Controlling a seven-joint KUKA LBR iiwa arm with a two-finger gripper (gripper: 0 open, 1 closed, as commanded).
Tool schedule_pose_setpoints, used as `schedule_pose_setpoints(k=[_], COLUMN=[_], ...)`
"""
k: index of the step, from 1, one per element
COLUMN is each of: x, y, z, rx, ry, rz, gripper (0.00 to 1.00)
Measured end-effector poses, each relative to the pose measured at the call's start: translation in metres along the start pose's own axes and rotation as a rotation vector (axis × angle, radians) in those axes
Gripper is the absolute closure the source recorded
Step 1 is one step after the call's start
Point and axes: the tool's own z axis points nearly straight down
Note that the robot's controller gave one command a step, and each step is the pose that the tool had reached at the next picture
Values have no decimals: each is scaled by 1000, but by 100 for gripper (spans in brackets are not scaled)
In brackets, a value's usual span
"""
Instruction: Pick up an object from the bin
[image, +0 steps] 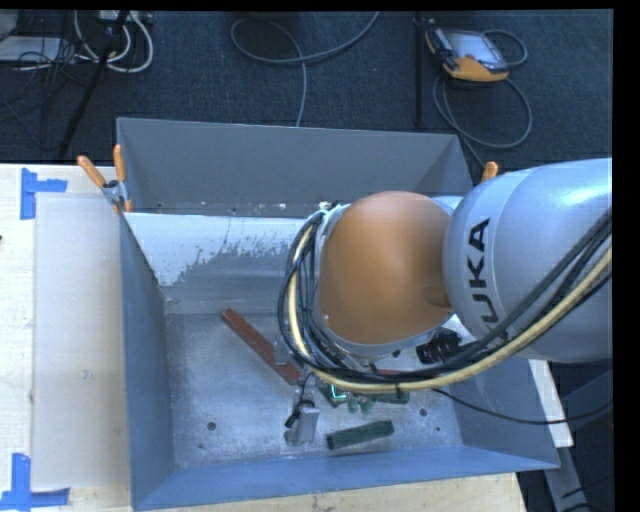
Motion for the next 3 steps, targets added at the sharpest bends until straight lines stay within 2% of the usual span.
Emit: schedule_pose_setpoints(k=[1,2,3], x=[-49,-81,-81], y=[-55,-80,-78], z=[96,157,153], rx=[1,-1,-4], ry=[-2,-9,-11], rz=[119,112,114], gripper=[0,0,100])
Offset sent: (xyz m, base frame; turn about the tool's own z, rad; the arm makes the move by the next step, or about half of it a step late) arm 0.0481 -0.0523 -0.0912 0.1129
